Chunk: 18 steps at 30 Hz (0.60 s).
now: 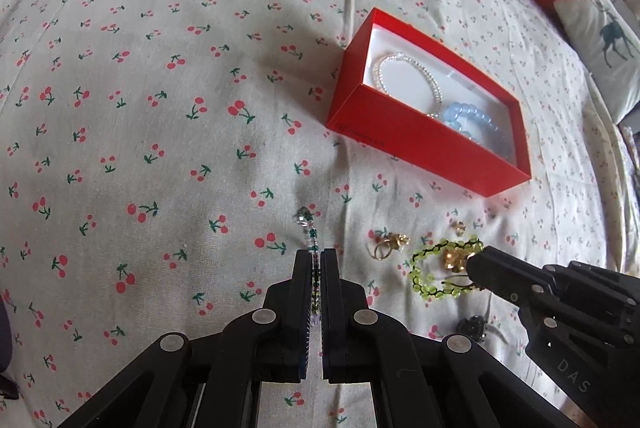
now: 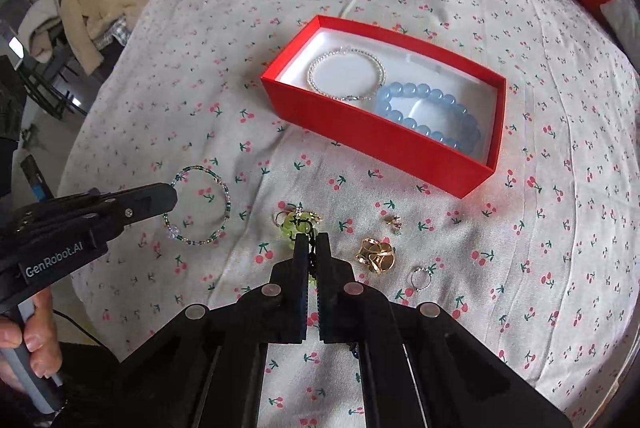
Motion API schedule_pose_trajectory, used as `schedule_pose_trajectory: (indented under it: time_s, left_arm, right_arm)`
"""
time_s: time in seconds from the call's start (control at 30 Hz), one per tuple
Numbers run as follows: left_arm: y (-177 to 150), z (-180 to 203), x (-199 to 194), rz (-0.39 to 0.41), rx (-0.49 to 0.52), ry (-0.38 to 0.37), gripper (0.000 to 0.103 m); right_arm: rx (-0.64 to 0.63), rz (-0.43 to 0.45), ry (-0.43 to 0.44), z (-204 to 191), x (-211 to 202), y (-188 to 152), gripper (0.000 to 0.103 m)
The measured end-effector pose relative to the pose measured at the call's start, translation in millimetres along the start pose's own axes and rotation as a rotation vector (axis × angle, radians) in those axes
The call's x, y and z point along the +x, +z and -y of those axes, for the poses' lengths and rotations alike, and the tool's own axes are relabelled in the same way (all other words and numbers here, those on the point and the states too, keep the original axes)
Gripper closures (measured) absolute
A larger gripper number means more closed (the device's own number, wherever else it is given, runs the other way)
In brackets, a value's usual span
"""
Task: Organize jewelry
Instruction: 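Carry both held bracelets with both tools into the red box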
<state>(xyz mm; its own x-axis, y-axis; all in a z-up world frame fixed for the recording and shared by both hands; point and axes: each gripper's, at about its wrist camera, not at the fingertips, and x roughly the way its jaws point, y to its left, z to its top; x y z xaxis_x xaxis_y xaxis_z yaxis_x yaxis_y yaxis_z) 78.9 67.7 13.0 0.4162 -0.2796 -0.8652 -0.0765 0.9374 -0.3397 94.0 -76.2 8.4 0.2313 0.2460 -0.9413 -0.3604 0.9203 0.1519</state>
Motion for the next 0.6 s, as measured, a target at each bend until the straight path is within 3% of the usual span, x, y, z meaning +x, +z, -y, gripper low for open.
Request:
schedule_pose_trajectory:
  time_s: [0.27, 0.6]
  left_arm:
    - [5.8, 15.5, -20.5, 0.069, 0.039, 0.003, 0.103]
    - [32.1, 32.5, -36.3, 0.166, 0.006, -0.083, 0.103]
  right_arm:
    - [0.032, 0.075, 0.032, 10.1, -33.5, -1.8, 0.1]
    - [0.126, 0.185, 0.025, 28.0, -56.6, 25.6, 0.1]
